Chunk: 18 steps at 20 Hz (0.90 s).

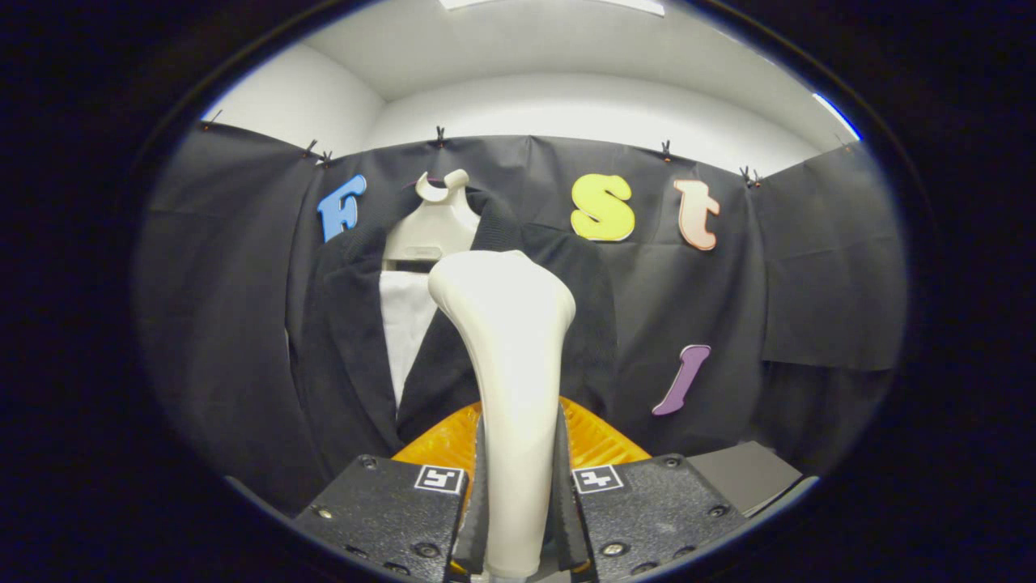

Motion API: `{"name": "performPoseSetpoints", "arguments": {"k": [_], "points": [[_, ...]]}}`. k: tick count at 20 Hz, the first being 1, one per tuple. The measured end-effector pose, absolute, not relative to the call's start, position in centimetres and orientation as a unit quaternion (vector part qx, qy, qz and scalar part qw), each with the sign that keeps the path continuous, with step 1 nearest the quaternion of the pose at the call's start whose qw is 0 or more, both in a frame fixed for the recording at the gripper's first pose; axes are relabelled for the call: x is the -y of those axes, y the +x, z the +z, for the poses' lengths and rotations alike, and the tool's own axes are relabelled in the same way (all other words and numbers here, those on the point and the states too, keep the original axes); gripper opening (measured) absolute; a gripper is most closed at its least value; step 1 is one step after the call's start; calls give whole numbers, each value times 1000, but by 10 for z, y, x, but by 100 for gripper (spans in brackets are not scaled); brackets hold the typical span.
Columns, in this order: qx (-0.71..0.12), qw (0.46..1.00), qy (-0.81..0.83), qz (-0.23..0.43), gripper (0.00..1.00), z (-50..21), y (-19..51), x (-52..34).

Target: Iron the clothes twice with a garment steamer, once on the left side and once on the right side.

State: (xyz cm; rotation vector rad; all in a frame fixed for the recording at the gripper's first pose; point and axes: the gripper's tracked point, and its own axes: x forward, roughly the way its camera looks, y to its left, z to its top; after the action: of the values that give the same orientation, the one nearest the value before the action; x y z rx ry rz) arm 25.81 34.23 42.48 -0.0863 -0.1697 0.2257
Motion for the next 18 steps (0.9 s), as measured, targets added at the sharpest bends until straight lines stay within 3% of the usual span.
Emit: {"name": "performPoseSetpoints", "arguments": {"k": [18], "points": [[-8,990,-83,115,35,288,259,-338]]}}
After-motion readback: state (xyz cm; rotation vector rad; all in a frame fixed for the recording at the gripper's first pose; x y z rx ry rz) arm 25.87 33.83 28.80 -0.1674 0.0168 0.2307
